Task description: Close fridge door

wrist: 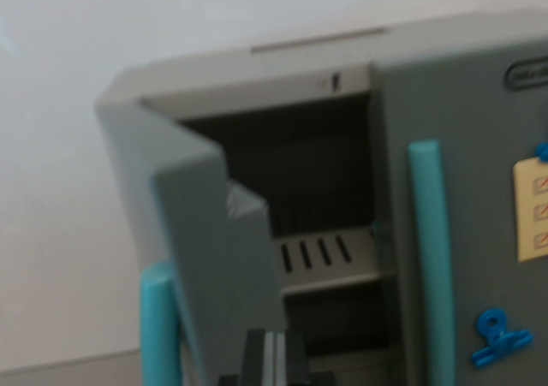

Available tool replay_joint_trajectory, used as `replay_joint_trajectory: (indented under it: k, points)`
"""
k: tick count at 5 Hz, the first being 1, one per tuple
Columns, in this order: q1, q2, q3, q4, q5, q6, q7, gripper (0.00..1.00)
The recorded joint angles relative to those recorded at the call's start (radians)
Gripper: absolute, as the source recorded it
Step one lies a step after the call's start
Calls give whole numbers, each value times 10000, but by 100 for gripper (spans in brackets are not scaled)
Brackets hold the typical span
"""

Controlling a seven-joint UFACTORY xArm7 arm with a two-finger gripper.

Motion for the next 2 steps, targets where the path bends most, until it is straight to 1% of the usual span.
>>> replay_joint_trajectory:
  k: [1, 2]
  points:
    - [0, 263, 252, -24, 0, 0, 0, 100]
    - [0, 263, 252, -24, 0, 0, 0, 100]
